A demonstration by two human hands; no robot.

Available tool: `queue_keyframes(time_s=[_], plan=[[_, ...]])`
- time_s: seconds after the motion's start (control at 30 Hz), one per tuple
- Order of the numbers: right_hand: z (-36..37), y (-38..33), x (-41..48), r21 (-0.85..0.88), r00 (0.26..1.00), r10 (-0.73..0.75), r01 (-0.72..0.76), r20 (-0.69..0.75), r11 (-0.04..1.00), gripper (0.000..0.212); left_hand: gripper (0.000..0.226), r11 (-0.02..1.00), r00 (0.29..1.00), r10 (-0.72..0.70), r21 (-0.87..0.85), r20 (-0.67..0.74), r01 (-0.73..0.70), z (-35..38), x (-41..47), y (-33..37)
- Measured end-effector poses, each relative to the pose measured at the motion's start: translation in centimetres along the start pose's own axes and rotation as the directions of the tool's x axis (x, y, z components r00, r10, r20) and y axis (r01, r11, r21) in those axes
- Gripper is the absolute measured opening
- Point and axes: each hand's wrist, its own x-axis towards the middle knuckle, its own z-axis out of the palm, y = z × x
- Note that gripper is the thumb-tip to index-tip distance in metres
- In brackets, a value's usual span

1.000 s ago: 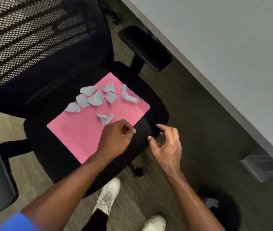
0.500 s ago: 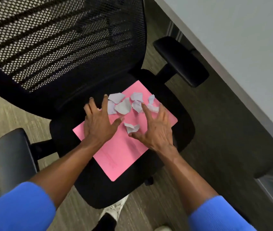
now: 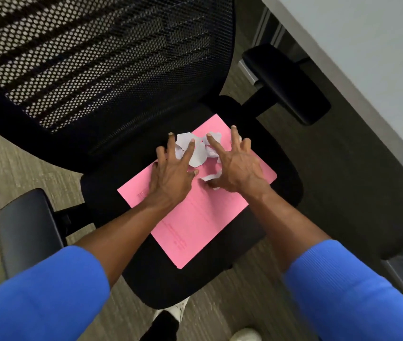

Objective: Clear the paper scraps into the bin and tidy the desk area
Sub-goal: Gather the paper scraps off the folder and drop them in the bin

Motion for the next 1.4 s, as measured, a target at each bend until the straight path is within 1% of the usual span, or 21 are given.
queue_keyframes(time_s=[0.1, 0.2, 0.37, 0.47, 0.53, 0.63, 0.73, 0.83, 0.93, 1.03, 1.2, 1.4], plan=[[-0.3, -0.3, 0.5, -0.073, 0.999, -0.033, 0.034, 0.025, 0.997, 0.118, 0.068, 1.0, 1.0, 0.013, 0.028, 0.01, -0.013, 0.2, -0.3, -0.1], [-0.2, -0.9, 0.6, -0.105, 0.998, -0.051, 0.053, 0.025, 0.993, 0.1, 0.062, 0.998, 0.998, 0.057, 0.036, -0.018, -0.057, 0.4, -0.7, -0.5], [0.8, -1.2, -0.7, -0.014, 0.998, -0.039, 0.038, -0.057, 0.999, 0.061, 0.052, 0.995, 0.993, 0.104, 0.002, -0.058, -0.104, 1.1, -1.4, -1.2], [1.6, -1.2, -1.7, 0.032, 0.993, -0.03, 0.033, -0.111, 0.999, 0.044, 0.044, 0.99, 0.987, 0.129, -0.045, -0.093, -0.133, 1.7, -1.8, -1.8], [2.1, -1.1, -2.3, 0.062, 0.989, -0.024, 0.034, -0.147, 0.997, 0.034, 0.035, 0.986, 0.984, 0.138, -0.08, -0.114, -0.148, 2.1, -2.0, -2.0], [2.5, -0.9, -3.3, 0.083, 0.983, -0.034, 0.05, -0.182, 0.995, 0.023, 0.025, 0.978, 0.982, 0.119, -0.152, -0.146, -0.142, 2.4, -2.1, -2.1], [2.2, -0.7, -4.3, 0.148, 0.957, 0.0, 0.045, -0.29, 0.988, 0.018, 0.023, 0.975, 0.98, 0.107, -0.176, -0.168, -0.137, 2.3, -2.2, -1.9], [1.5, -0.3, -4.3, 0.199, 0.911, 0.031, 0.056, -0.412, 0.979, 0.013, 0.021, 0.973, 0.98, 0.104, -0.185, -0.167, -0.135, 2.3, -2.5, -2.0], [0.5, 0.4, -2.6, 0.215, 0.88, 0.069, 0.037, -0.469, 0.976, 0.017, 0.022, 0.971, 0.983, 0.093, -0.205, -0.159, -0.125, 2.4, -2.8, -2.0], [0.1, 1.2, -0.5, 0.228, 0.887, 0.097, 0.01, -0.452, 0.974, 0.021, 0.024, 0.972, 0.984, 0.091, -0.202, -0.151, -0.121, 2.4, -3.0, -1.9], [1.3, 1.9, 1.4, 0.194, 0.931, 0.082, -0.013, -0.356, 0.981, 0.024, 0.023, 0.968, 0.982, 0.106, -0.209, -0.154, -0.137, 2.2, -3.0, -2.1], [1.8, 1.8, 2.1, 0.173, 0.942, 0.091, -0.035, -0.324, 0.984, 0.024, 0.021, 0.963, 0.98, 0.101, -0.232, -0.17, -0.14, 2.1, -3.1, -2.1]])
